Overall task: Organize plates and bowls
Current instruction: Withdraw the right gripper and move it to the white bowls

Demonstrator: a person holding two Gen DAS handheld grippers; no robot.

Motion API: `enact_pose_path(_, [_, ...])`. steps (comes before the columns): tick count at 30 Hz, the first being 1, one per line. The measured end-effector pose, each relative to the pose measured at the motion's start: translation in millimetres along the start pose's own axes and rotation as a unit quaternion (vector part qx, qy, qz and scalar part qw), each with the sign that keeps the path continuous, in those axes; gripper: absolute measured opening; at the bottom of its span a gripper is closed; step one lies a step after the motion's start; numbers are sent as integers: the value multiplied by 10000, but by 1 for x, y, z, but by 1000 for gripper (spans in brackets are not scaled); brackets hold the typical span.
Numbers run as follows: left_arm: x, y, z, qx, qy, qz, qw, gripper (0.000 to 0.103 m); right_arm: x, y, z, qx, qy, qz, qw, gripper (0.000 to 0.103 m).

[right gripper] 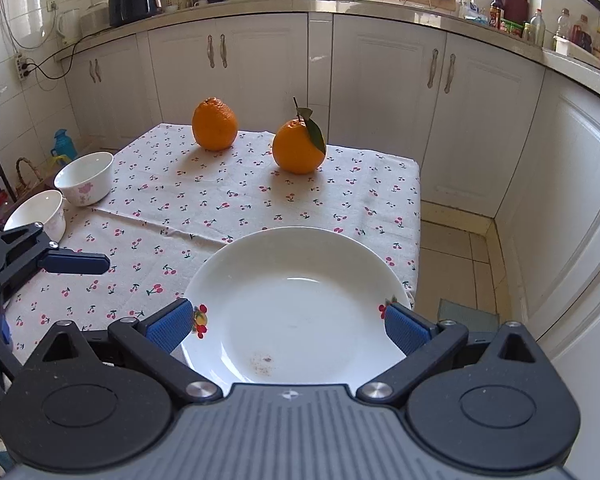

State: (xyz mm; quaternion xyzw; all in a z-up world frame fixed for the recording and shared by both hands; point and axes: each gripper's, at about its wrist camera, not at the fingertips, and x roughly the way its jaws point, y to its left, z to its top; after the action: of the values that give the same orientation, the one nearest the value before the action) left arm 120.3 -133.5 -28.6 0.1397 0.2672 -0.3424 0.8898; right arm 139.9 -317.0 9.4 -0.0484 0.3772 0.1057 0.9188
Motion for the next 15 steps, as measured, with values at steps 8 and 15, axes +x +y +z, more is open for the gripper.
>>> enact_pose_path(8, [-48, 18, -17, -127, -83, 481, 9987, 102, 3, 50, -4, -4, -268, 31, 9996, 103])
enact_pose_path(15, [-91, 38, -45, -404, -78, 942, 9947, 102, 3, 102, 2, -295, -425, 232, 9984, 103])
